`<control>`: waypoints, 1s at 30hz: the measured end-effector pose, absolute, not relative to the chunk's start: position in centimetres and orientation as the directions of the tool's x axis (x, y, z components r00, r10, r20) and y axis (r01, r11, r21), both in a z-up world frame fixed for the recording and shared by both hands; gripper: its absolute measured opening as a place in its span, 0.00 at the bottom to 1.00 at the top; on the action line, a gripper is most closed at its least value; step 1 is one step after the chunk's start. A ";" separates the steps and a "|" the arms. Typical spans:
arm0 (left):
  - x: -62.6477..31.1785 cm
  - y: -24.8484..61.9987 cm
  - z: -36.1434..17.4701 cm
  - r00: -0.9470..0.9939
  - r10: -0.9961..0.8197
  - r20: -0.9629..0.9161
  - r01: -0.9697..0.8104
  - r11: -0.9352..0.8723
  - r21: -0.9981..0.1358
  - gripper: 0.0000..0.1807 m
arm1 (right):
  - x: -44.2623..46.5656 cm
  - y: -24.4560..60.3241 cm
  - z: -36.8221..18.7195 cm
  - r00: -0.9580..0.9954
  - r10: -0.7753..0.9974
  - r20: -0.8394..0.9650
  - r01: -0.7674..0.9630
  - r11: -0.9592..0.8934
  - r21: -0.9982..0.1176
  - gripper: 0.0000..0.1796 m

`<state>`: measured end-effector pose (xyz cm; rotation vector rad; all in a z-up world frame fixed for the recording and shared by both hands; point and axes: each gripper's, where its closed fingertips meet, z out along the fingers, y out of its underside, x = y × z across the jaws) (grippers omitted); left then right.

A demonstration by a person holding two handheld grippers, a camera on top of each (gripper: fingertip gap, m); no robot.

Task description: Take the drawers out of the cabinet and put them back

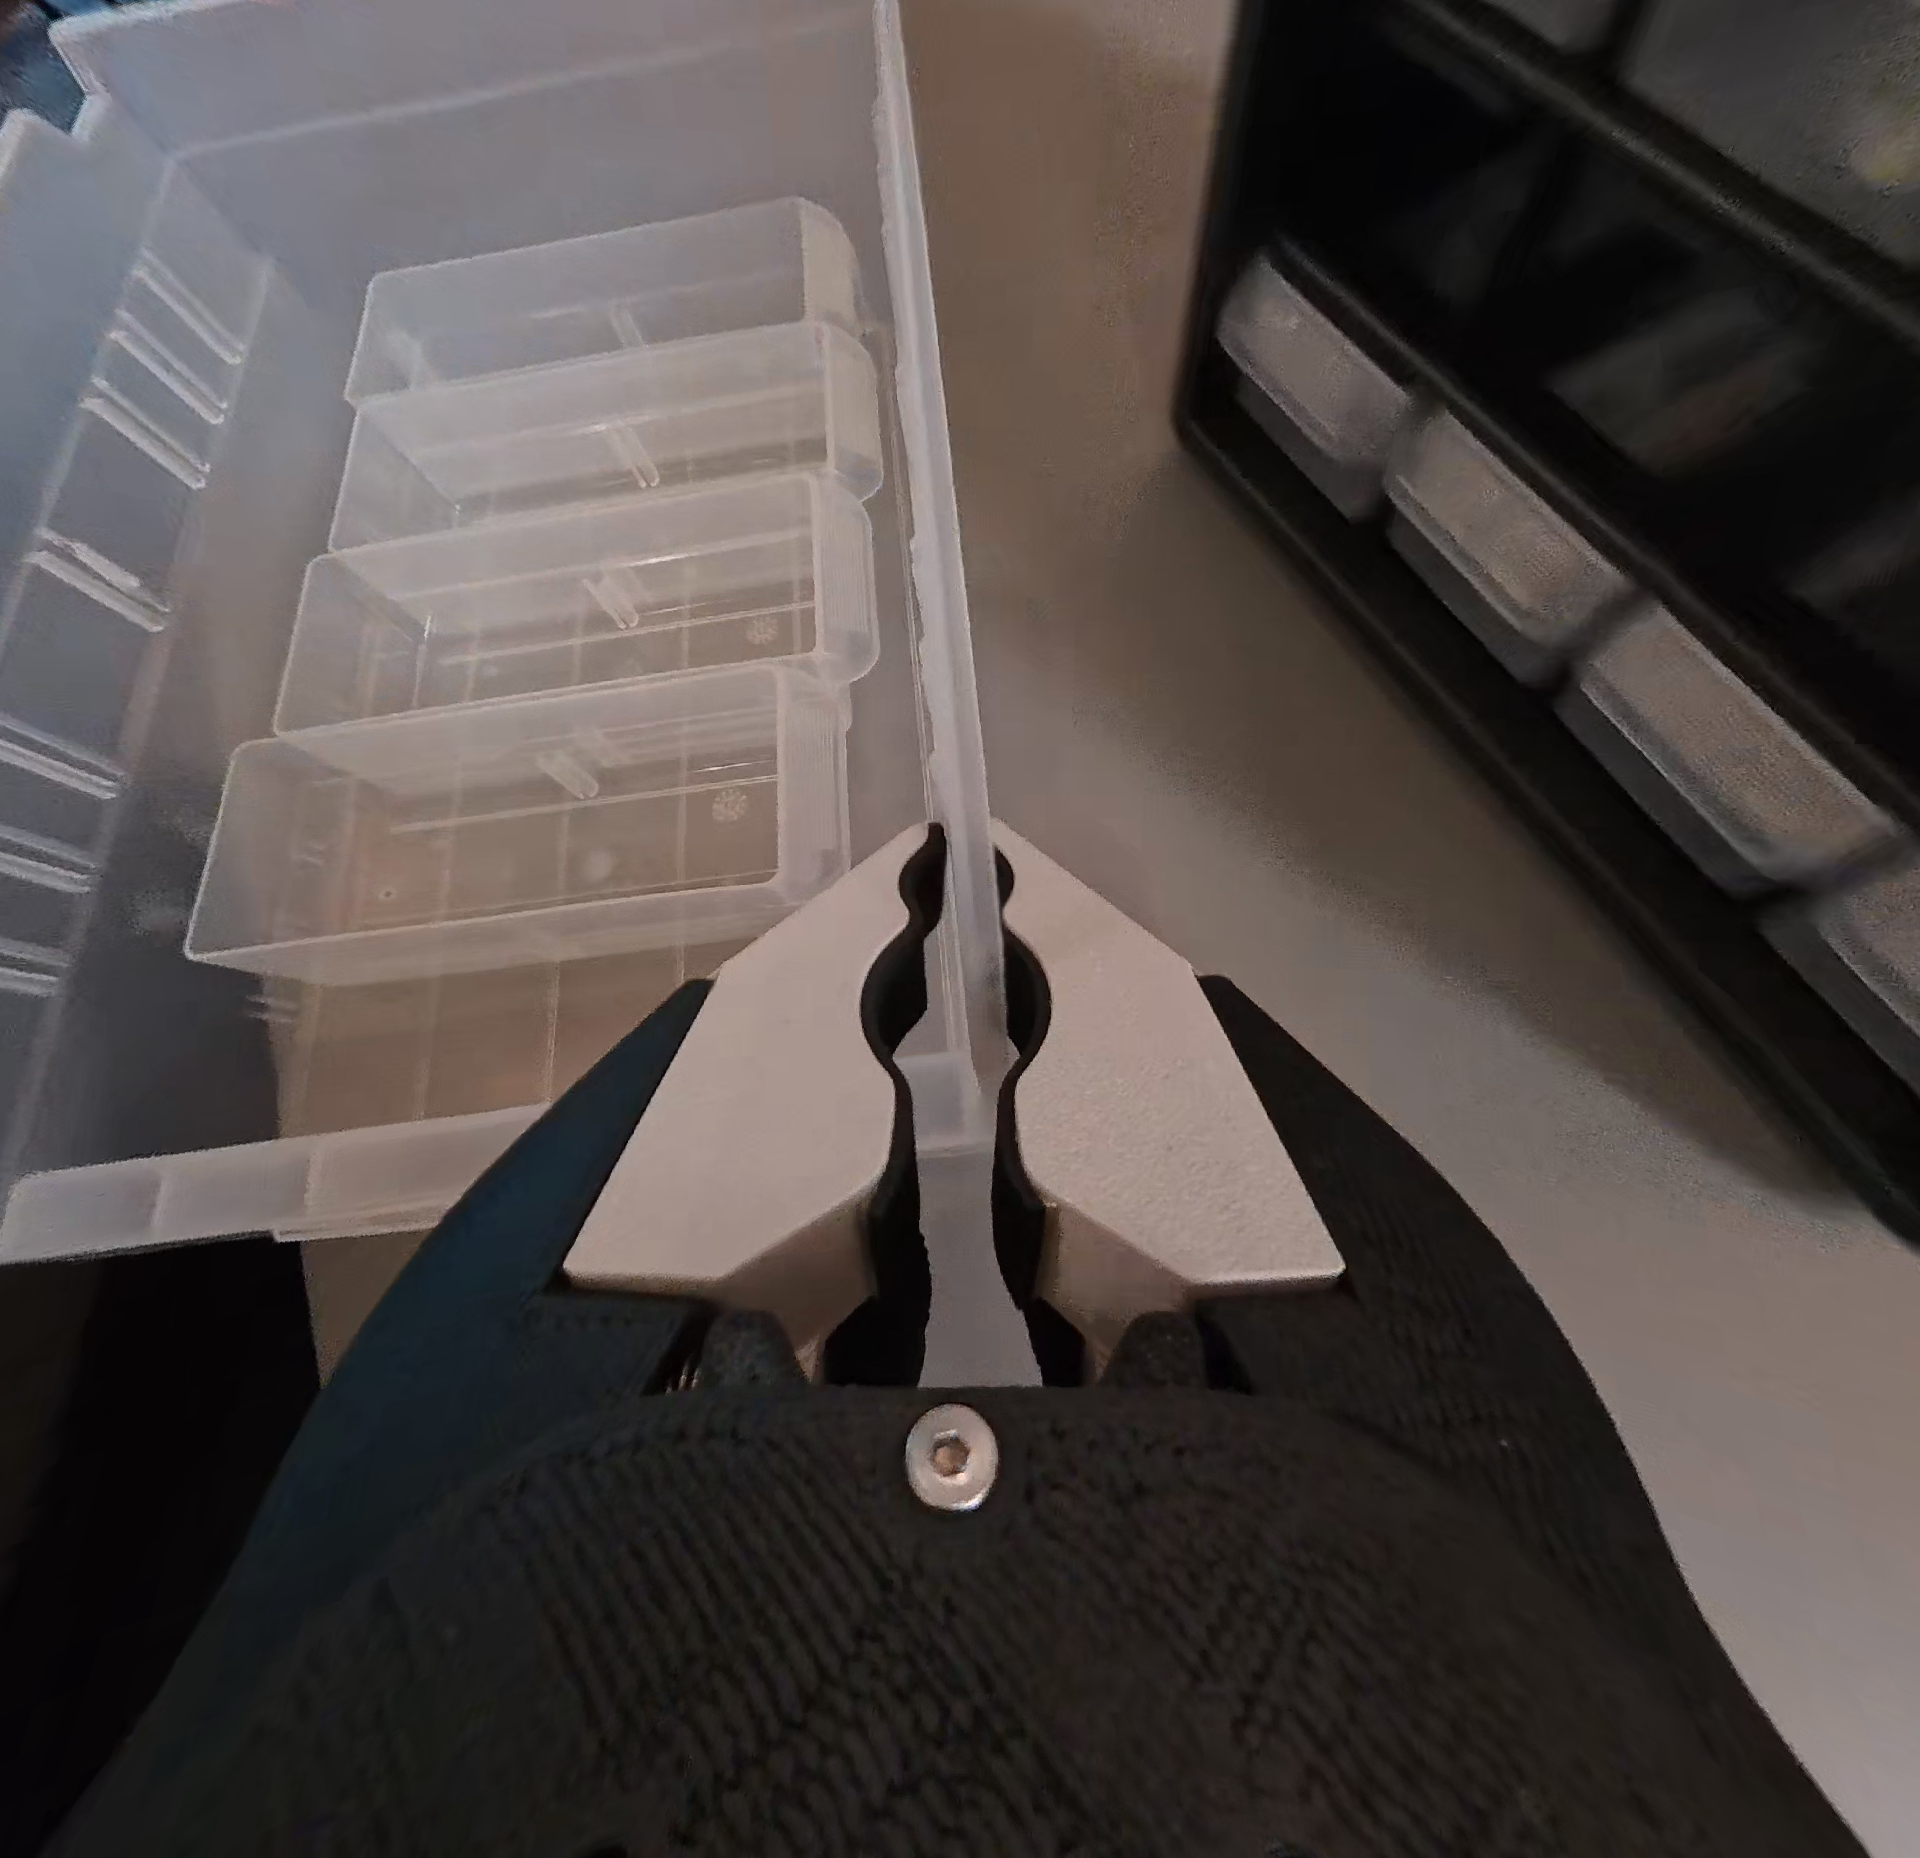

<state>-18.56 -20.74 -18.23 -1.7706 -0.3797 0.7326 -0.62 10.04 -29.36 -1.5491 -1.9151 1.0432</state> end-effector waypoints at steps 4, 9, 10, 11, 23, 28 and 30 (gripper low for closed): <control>-18.7 -22.3 -16.9 0.734 0.625 -0.266 -0.115 -0.272 -0.955 0.02 | -6.9 6.2 -29.1 -0.229 0.969 -0.095 0.571 0.055 -0.819 0.01; -19.1 -23.0 -16.8 0.701 0.649 -0.294 -0.130 -0.289 -0.948 0.02 | -12.4 4.9 -29.5 -0.050 0.997 -0.065 0.526 -0.029 -0.850 0.01; -19.0 -23.0 -16.8 0.701 0.648 -0.299 -0.133 -0.293 -0.947 0.02 | -13.1 4.7 -29.4 -0.004 0.998 -0.063 0.501 -0.052 -0.864 0.01; -18.8 -22.9 -16.8 0.701 0.646 -0.303 -0.138 -0.294 -0.946 0.02 | -13.7 4.3 -29.3 0.023 0.998 -0.064 0.480 -0.067 -0.875 0.02; -12.7 -19.0 -12.2 0.750 0.561 -0.350 -0.299 -0.185 -0.936 0.02 | -8.3 -0.6 -20.0 -0.086 0.993 0.078 -0.074 0.072 -0.995 0.32; -6.2 -14.1 -8.6 0.888 0.373 -0.270 -0.303 0.034 -0.952 0.02 | 6.2 10.9 -14.2 0.407 0.864 0.298 -0.176 0.394 -0.902 0.35; -3.4 -11.7 -7.5 0.943 0.254 -0.216 -0.251 0.116 -0.961 0.02 | 12.0 15.1 -13.3 0.563 0.756 0.335 -0.105 0.467 -0.878 0.37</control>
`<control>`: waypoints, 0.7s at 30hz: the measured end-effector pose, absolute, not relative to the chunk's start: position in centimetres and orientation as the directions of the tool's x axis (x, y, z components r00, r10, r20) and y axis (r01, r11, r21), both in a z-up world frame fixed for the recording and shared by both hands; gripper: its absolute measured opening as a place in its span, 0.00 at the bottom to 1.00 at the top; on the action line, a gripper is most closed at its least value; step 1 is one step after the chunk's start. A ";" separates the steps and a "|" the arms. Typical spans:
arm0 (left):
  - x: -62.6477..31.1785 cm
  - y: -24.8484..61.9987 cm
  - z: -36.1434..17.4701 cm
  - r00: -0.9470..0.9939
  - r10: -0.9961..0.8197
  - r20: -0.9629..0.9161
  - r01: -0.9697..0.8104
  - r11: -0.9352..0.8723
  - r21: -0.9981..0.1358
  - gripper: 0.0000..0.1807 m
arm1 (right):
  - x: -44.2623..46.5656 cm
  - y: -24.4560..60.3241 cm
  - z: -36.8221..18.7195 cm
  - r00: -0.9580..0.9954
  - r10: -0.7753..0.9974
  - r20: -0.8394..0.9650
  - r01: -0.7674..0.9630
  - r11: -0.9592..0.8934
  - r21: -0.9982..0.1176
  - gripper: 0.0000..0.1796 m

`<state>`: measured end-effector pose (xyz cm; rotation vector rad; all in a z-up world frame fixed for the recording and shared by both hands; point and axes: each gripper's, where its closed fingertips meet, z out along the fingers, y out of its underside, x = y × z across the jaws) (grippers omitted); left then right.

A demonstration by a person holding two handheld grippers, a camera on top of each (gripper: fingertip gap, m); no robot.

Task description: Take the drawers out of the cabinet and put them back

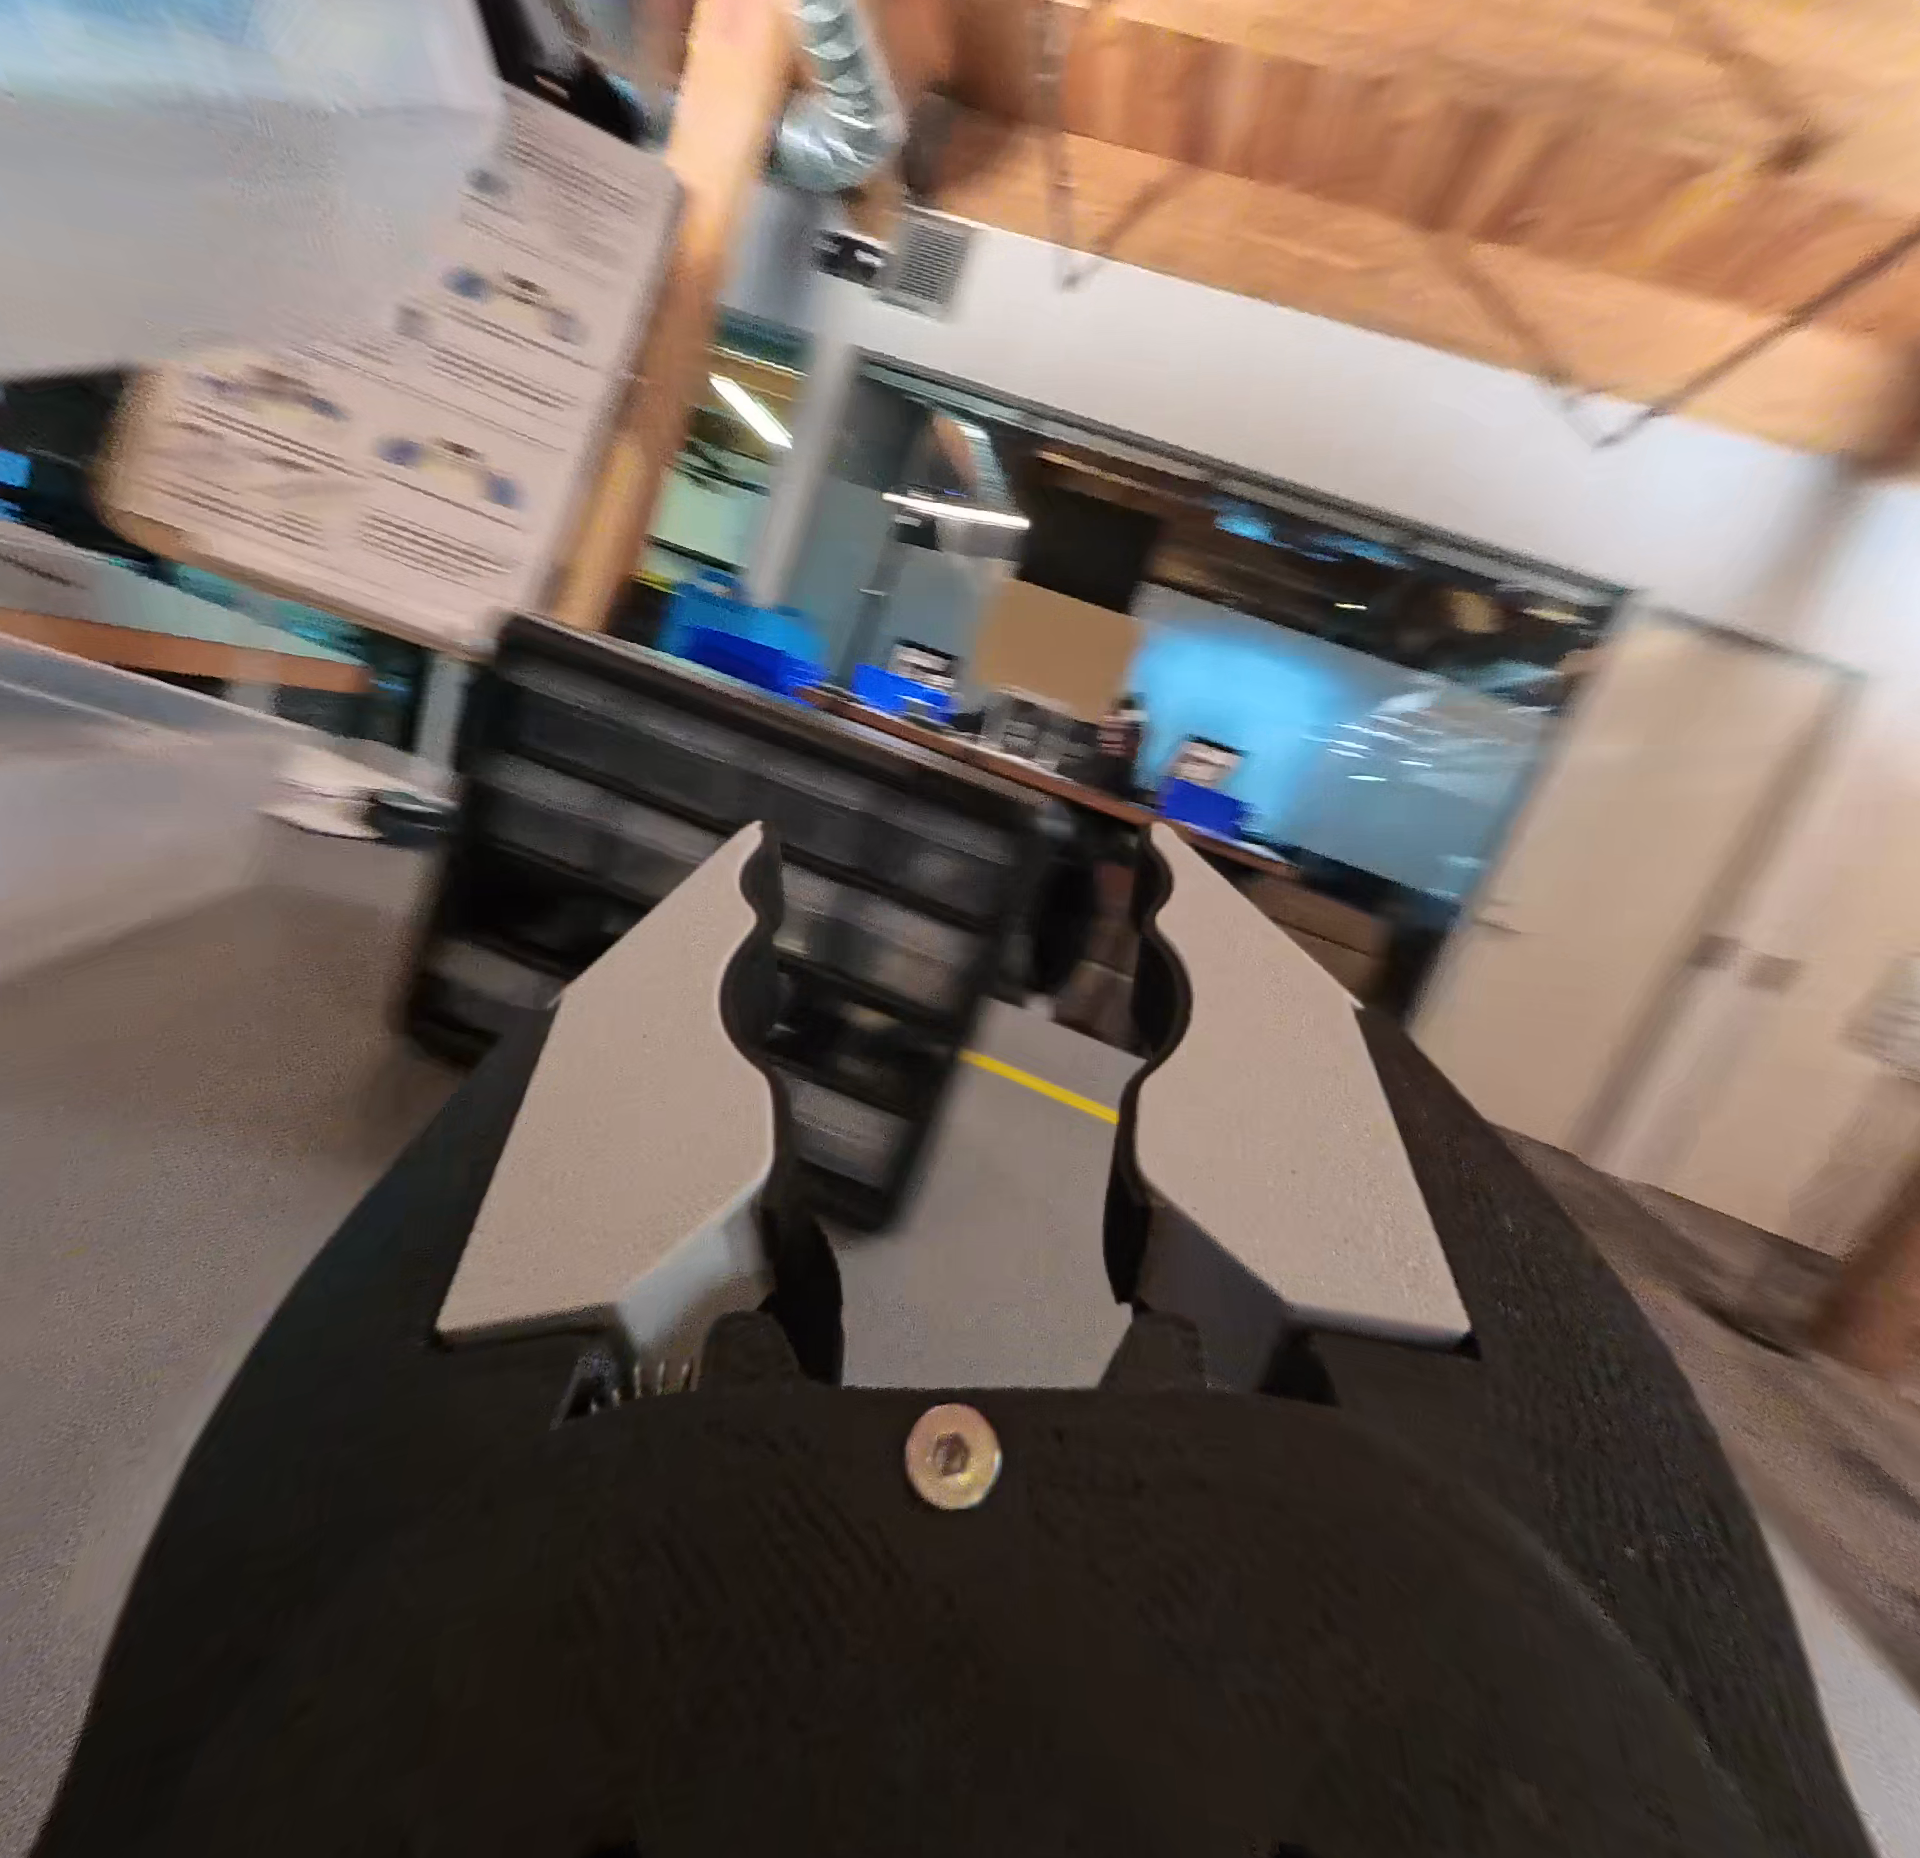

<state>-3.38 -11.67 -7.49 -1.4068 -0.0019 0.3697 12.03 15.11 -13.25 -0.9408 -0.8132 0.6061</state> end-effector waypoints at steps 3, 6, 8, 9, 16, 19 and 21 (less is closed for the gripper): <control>1.5 -6.8 -6.9 0.954 0.096 -0.283 -0.293 0.126 -0.948 0.02 | 20.3 20.3 -12.9 0.740 0.590 0.322 -0.041 0.518 -0.854 0.37; 7.3 -1.4 -6.5 0.940 -0.108 -0.324 -0.306 0.153 -0.940 0.02 | 26.1 23.6 -13.5 0.808 0.498 0.315 -0.010 0.545 -0.838 0.37; 11.3 2.3 -6.7 0.914 -0.251 -0.319 -0.284 0.166 -0.944 0.02 | 29.3 24.5 -13.4 0.847 0.416 0.332 0.025 0.593 -0.805 0.35; 13.3 4.3 -6.9 0.898 -0.312 -0.312 -0.273 0.162 -0.948 0.02 | 30.9 24.8 -13.1 0.869 0.377 0.321 0.028 0.609 -0.793 0.35; 24.9 17.0 -12.0 0.784 -0.556 -0.276 -0.262 0.106 -0.959 0.02 | 40.4 26.5 -11.7 0.953 0.214 0.213 0.021 0.656 -0.754 0.35; 27.3 21.4 -15.7 0.766 -0.601 -0.230 -0.248 0.053 -0.967 0.02 | 41.0 26.7 -11.7 0.951 0.264 0.163 -0.055 0.660 -0.750 0.36; 28.2 24.1 -18.8 0.771 -0.595 -0.227 -0.292 -0.014 -0.956 0.03 | 40.7 26.8 -11.6 0.949 0.262 0.177 -0.042 0.661 -0.749 0.36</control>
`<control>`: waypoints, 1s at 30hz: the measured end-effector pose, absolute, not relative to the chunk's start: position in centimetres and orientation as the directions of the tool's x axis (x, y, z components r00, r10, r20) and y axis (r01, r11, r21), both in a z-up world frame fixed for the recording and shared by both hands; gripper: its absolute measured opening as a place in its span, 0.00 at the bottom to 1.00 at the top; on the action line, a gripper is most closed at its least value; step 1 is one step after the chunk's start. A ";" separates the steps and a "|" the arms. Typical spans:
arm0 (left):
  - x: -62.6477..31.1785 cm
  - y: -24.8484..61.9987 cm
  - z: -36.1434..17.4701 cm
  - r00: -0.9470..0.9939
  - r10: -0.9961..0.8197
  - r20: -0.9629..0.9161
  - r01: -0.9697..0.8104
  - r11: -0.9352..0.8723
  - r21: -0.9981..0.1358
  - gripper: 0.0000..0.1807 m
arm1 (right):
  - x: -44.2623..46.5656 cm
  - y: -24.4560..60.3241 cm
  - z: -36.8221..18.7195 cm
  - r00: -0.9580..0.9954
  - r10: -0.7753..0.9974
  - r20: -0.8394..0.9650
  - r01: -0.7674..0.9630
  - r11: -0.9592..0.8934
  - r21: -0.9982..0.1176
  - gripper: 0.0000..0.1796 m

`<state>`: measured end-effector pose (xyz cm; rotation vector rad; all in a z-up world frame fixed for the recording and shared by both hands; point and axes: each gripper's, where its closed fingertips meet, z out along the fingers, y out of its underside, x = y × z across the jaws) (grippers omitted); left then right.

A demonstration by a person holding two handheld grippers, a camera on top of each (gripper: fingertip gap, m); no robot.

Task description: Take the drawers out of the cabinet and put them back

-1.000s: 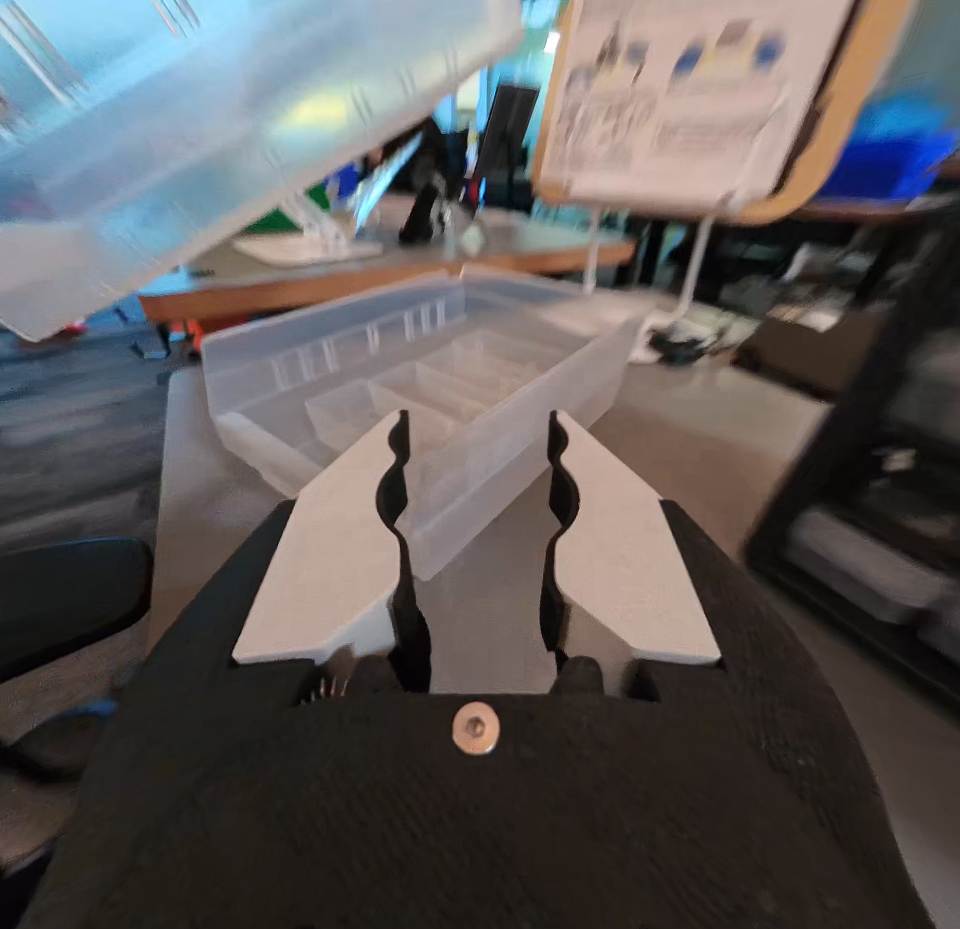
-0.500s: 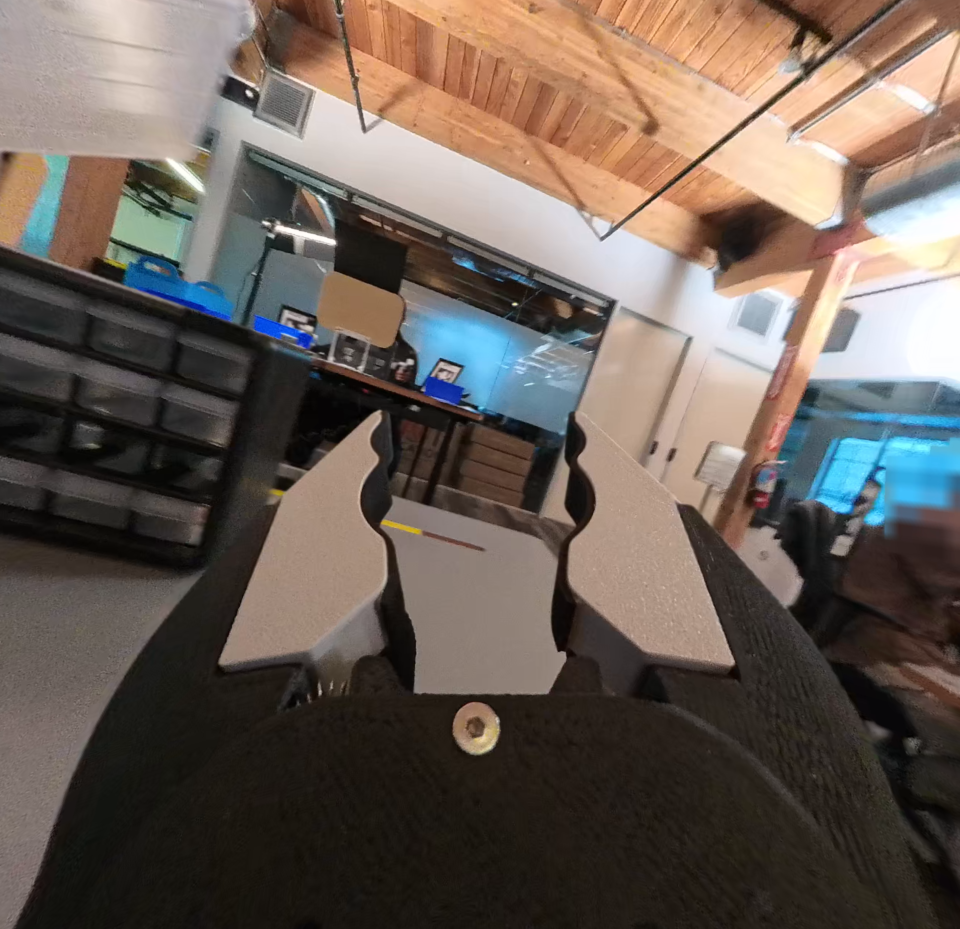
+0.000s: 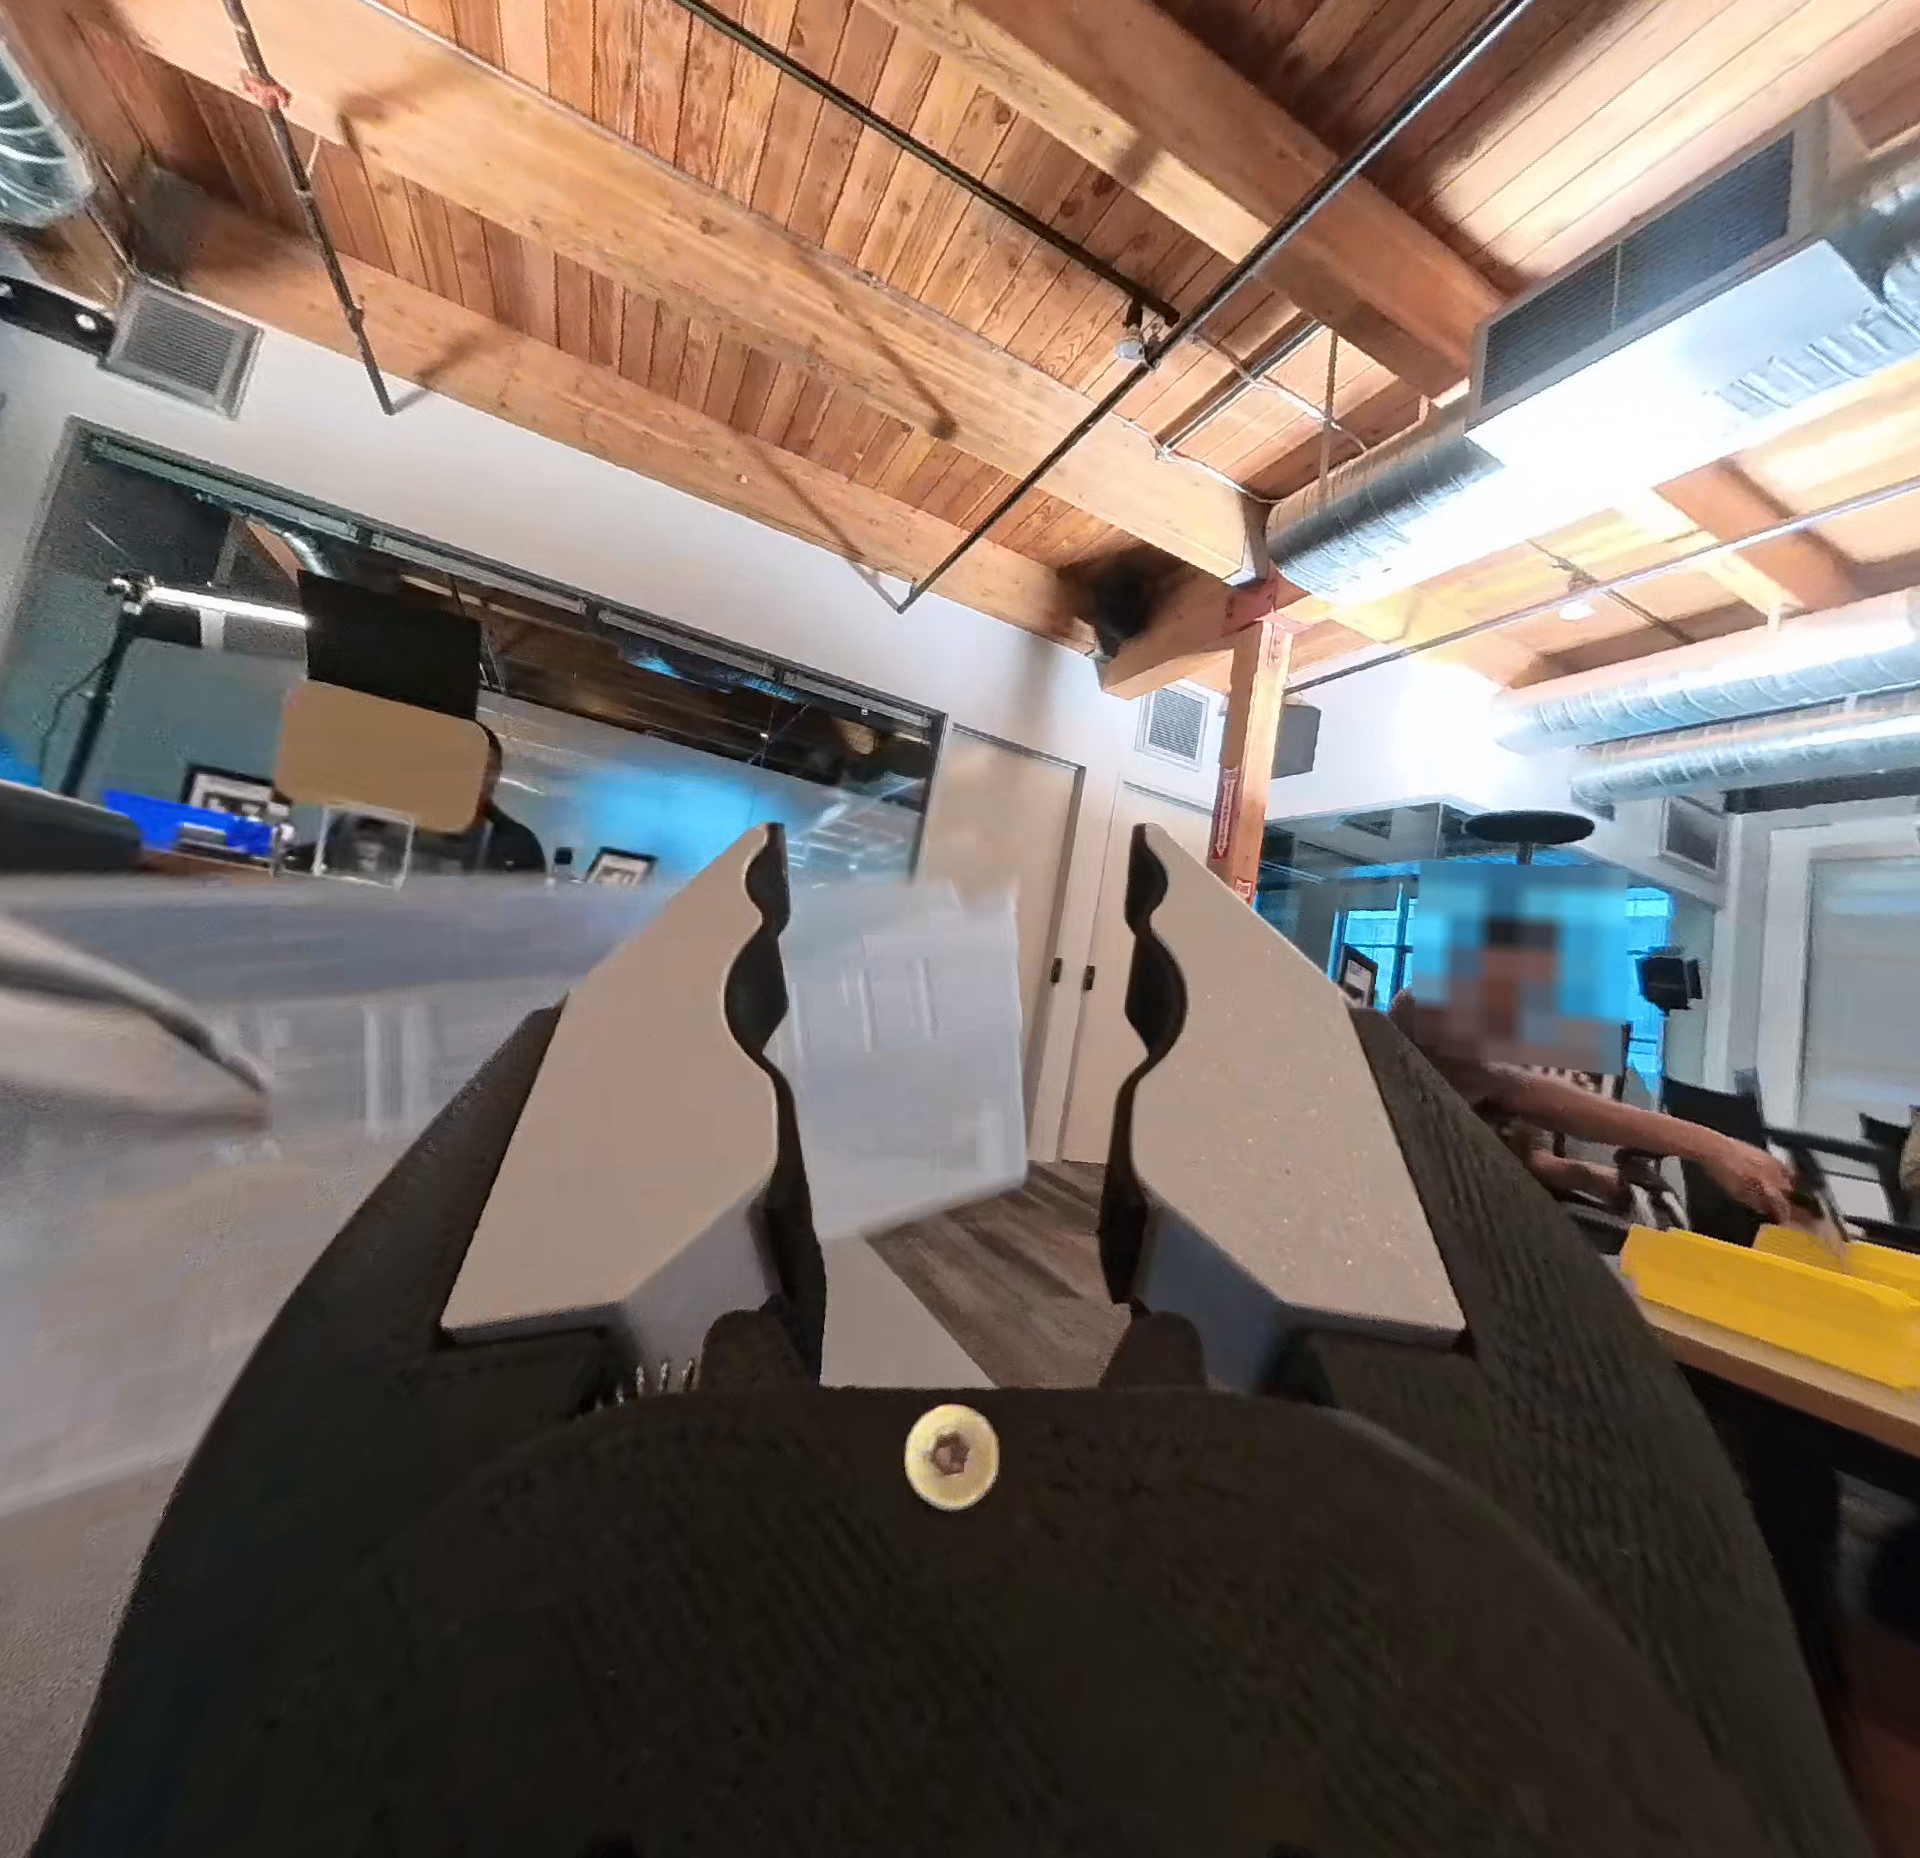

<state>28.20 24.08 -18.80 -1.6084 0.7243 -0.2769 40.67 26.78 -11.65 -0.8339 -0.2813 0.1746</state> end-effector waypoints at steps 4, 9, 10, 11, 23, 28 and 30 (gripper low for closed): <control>28.6 27.3 -24.0 0.796 -0.579 -0.177 -0.336 -0.179 -0.925 0.04 | 40.3 27.0 -11.6 0.948 0.268 0.173 -0.046 0.651 -0.758 0.36; 28.9 28.1 -26.0 0.793 -0.551 -0.262 -0.423 -0.187 -0.887 0.04 | 40.2 27.8 -12.1 0.952 0.268 0.146 -0.053 0.616 -0.786 0.36; 28.9 28.2 -26.6 0.789 -0.545 -0.283 -0.444 -0.187 -0.876 0.04 | 40.2 27.9 -12.2 0.953 0.270 0.139 -0.057 0.609 -0.791 0.37; 28.9 28.2 -27.3 0.783 -0.543 -0.303 -0.468 -0.192 -0.863 0.02 | 40.2 28.1 -12.2 0.954 0.270 0.132 -0.060 0.602 -0.796 0.37; 22.5 20.4 -21.9 0.881 -0.434 -0.191 -0.228 -0.036 -0.973 0.34 | 36.2 28.9 -15.2 0.918 0.396 0.029 -0.130 0.368 -0.921 0.53; 8.2 10.8 -17.9 0.985 -0.151 -0.078 -0.070 0.058 -0.996 0.38 | 30.5 28.1 -18.0 0.909 0.407 0.094 0.003 0.220 -0.976 0.72; 2.3 6.2 -16.7 0.997 0.009 -0.072 -0.072 0.096 -0.993 0.38 | 28.1 27.1 -19.5 0.892 0.433 0.131 0.072 0.150 -0.986 0.76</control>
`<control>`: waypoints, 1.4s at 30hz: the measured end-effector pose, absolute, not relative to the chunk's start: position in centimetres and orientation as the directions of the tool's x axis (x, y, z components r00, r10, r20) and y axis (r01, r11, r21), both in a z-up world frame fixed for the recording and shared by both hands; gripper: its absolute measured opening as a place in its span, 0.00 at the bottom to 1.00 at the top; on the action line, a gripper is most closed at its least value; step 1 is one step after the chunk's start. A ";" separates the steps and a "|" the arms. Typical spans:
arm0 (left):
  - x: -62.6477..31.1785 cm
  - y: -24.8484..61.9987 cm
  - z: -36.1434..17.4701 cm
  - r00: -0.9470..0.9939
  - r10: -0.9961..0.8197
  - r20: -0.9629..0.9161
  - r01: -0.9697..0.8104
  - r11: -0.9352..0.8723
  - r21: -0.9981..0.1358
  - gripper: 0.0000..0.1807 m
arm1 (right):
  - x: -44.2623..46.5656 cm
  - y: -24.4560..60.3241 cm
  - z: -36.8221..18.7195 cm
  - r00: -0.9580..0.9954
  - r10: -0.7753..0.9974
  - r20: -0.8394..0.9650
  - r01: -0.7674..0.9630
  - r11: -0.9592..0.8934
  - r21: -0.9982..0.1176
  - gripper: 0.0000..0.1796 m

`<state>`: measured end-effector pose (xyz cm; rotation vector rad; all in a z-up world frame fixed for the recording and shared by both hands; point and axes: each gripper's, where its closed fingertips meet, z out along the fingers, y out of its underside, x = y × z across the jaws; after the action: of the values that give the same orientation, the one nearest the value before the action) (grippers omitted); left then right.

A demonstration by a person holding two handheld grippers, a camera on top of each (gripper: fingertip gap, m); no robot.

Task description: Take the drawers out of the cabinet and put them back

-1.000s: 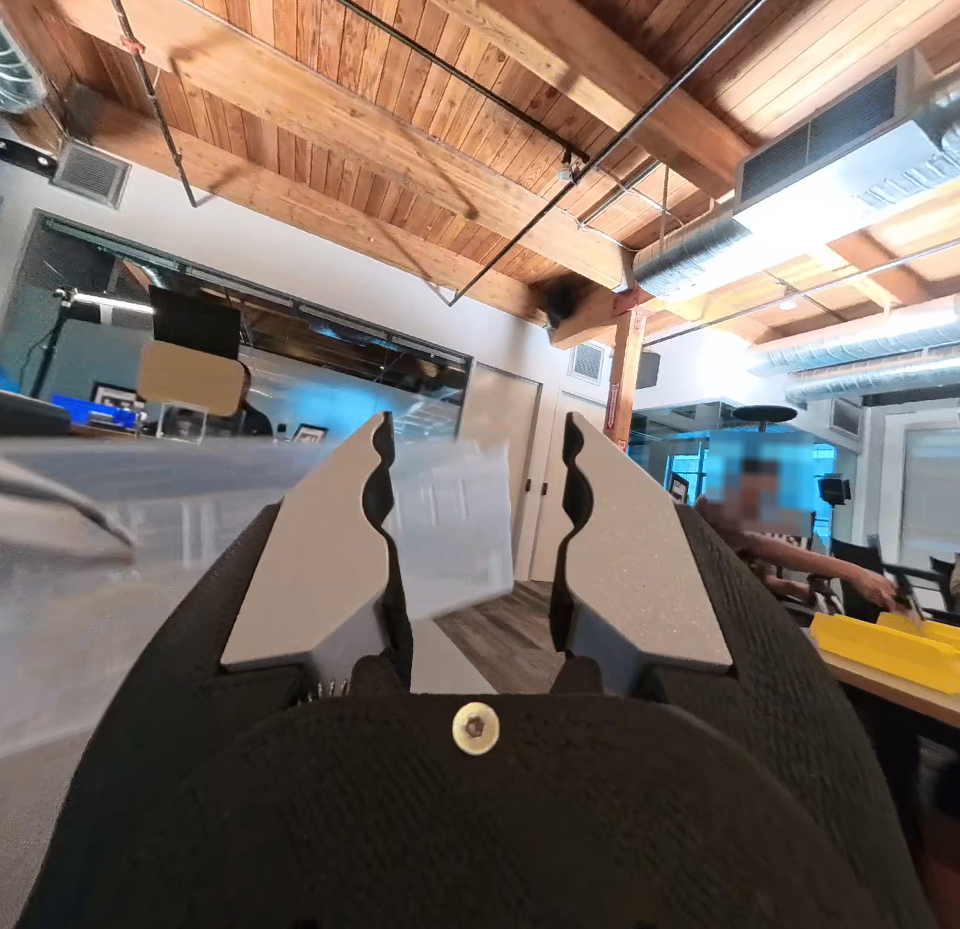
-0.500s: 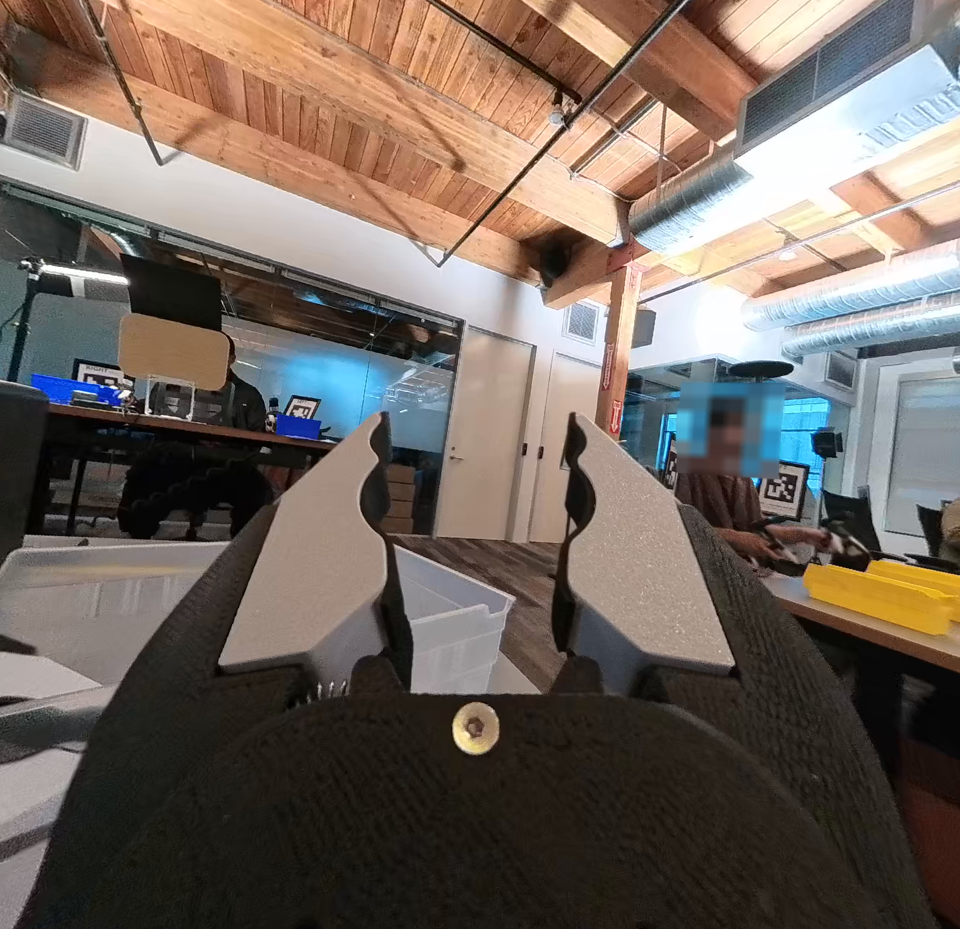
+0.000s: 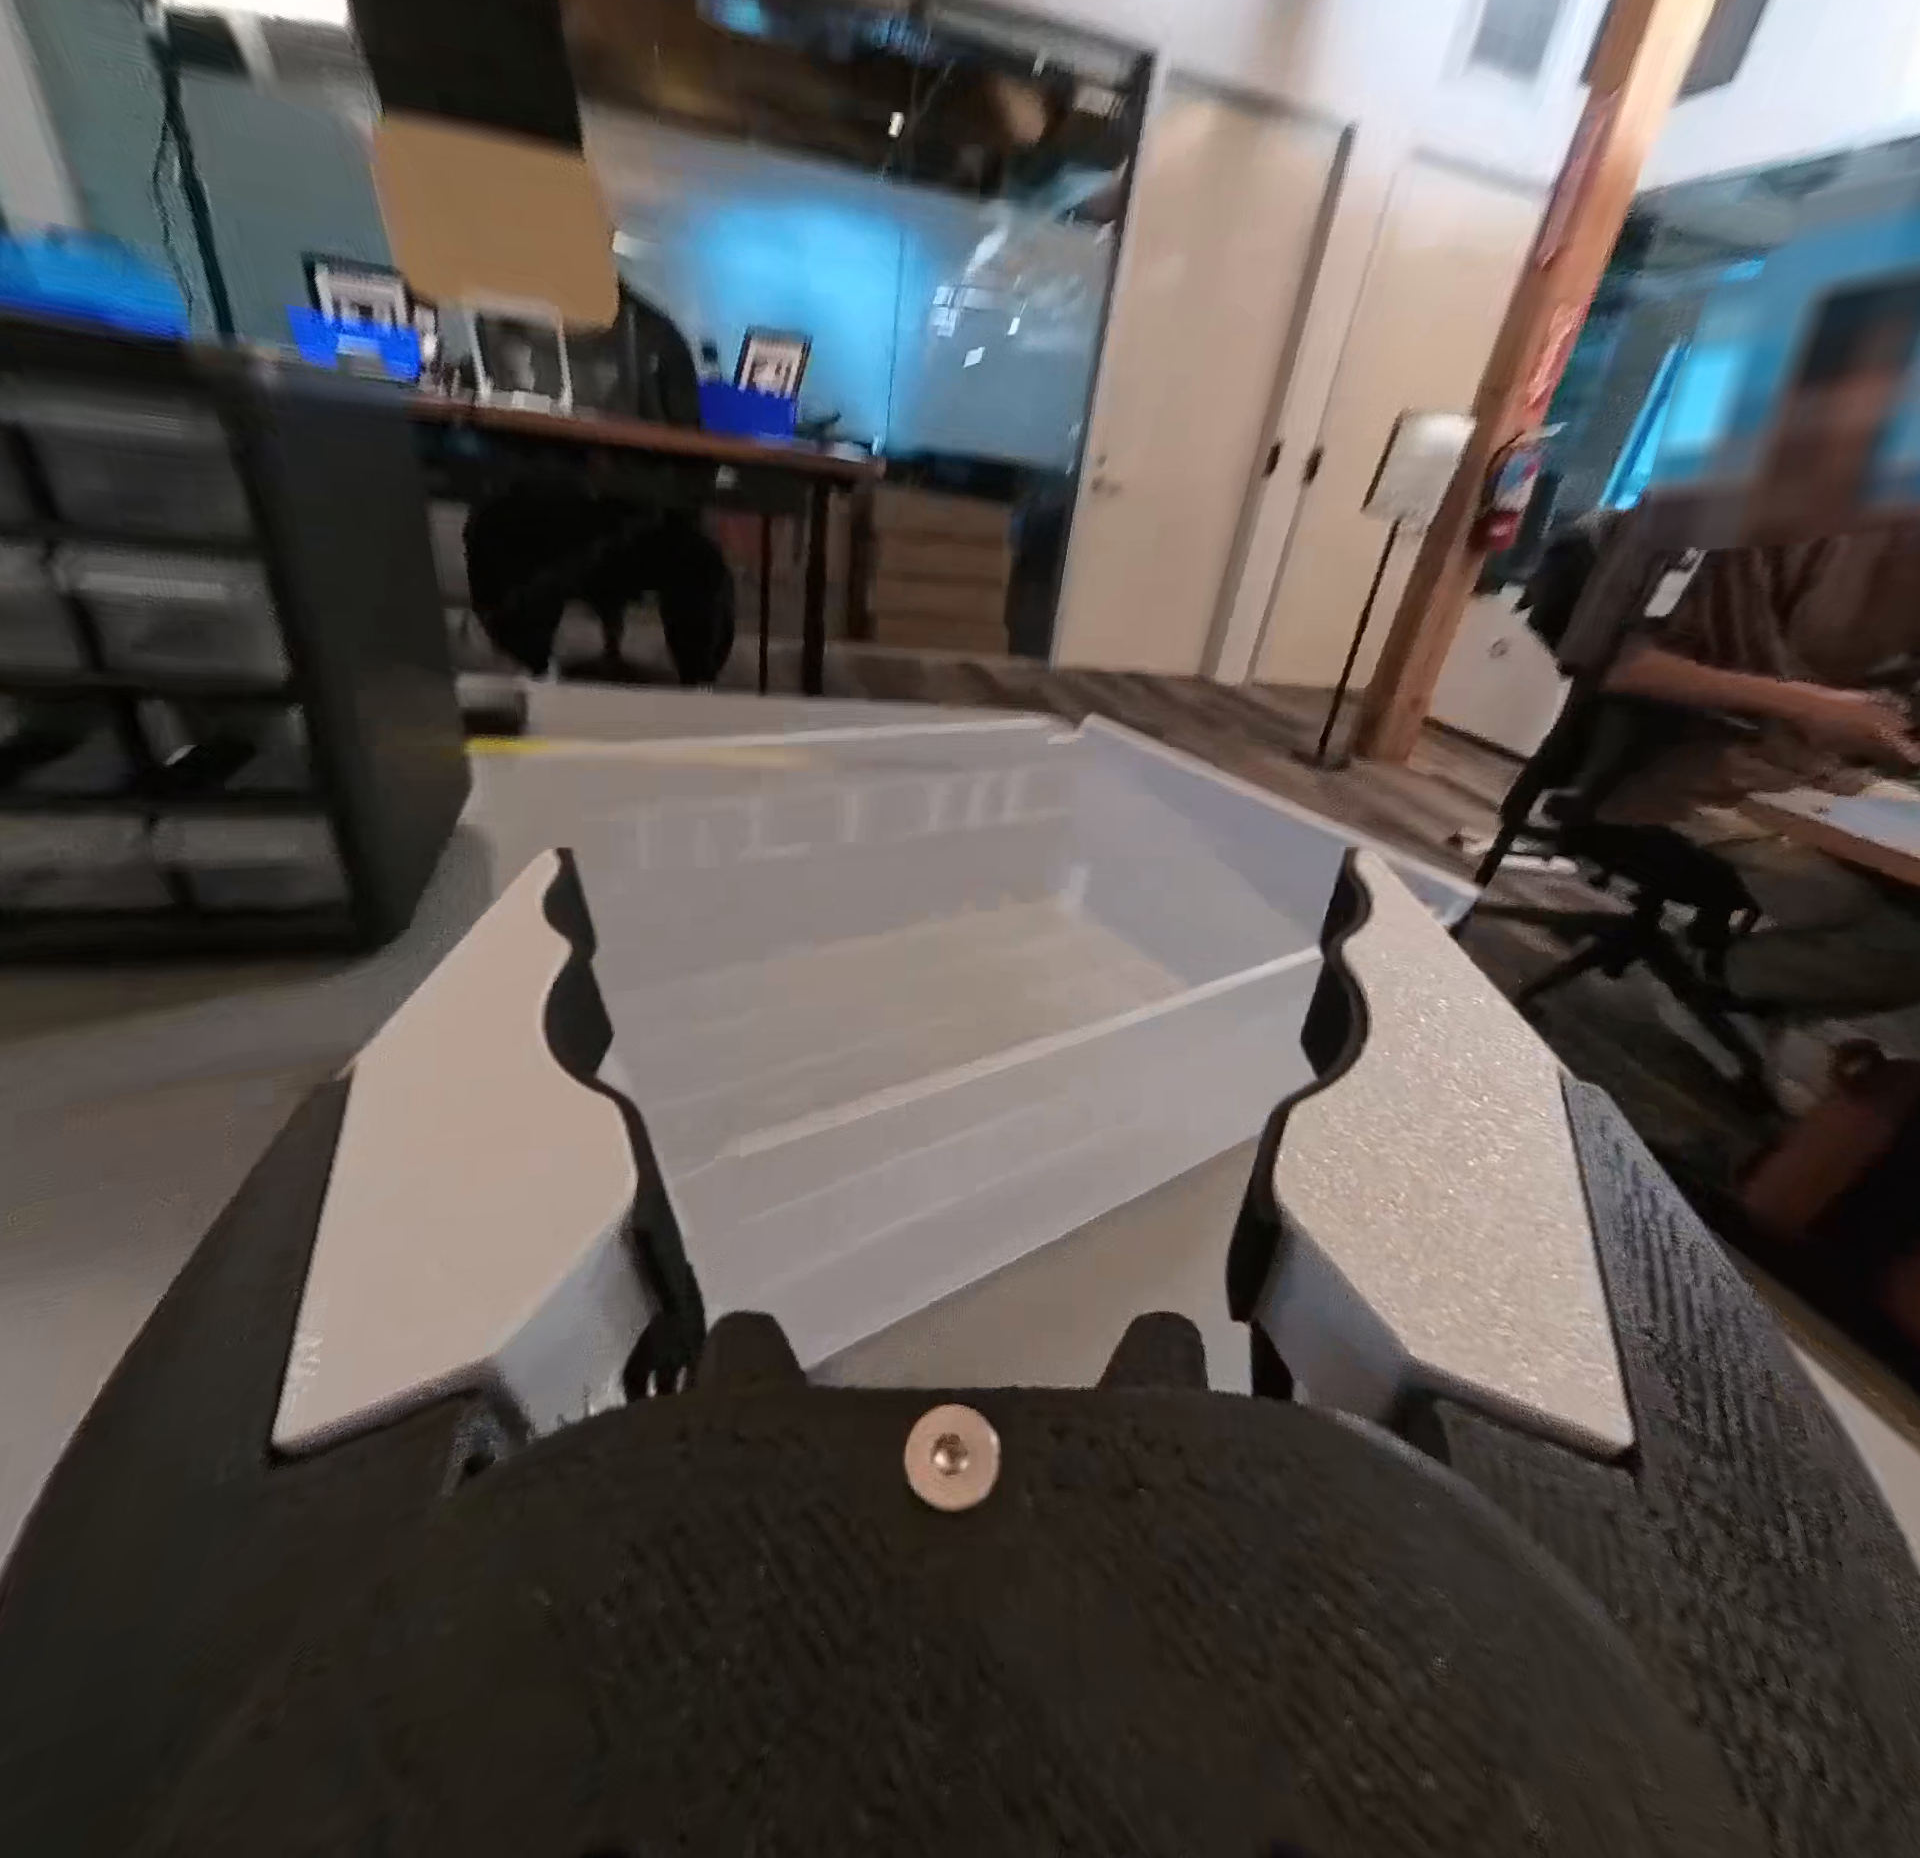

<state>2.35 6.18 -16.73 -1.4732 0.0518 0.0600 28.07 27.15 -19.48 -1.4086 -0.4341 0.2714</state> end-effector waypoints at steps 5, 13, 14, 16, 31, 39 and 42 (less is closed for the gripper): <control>-11.3 -5.6 -15.0 0.880 0.470 -0.069 -0.131 0.100 -0.986 0.41 | 25.9 27.7 -24.3 0.883 0.385 0.268 0.306 -0.040 -0.951 0.84; -24.6 -18.8 -20.8 0.601 0.800 0.001 0.043 -0.031 -0.999 0.46 | 31.7 29.5 -28.2 0.947 0.284 0.147 0.224 -0.258 -0.940 0.76; -25.2 -19.4 -22.0 0.593 0.804 0.028 0.112 -0.048 -0.993 0.49 | 32.2 29.7 -28.2 0.950 0.277 0.144 0.219 -0.264 -0.939 0.72; -26.0 -20.3 -23.7 0.573 0.817 0.063 0.201 -0.065 -0.977 0.53 | 32.6 29.8 -28.5 0.947 0.303 0.111 0.201 -0.284 -0.938 0.55; -24.6 -21.0 -30.5 0.738 0.659 -0.143 0.306 -0.517 -0.800 0.07 | 37.8 35.8 -29.5 0.782 0.608 0.137 0.404 -0.327 -0.854 0.03; -28.1 -22.6 -30.5 0.769 0.613 -0.183 0.284 -0.584 -0.760 0.03 | 37.7 37.7 -27.4 0.806 0.550 0.220 0.431 -0.289 -0.855 0.21; -29.4 -23.4 -30.4 0.751 0.637 -0.174 0.292 -0.557 -0.778 0.04 | 37.2 36.6 -22.5 0.843 0.470 0.260 0.379 -0.179 -0.908 0.36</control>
<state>-29.38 -23.36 -30.38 -2.1742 -0.6939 0.5727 37.25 36.62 -22.47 -1.7938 -0.6481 0.0923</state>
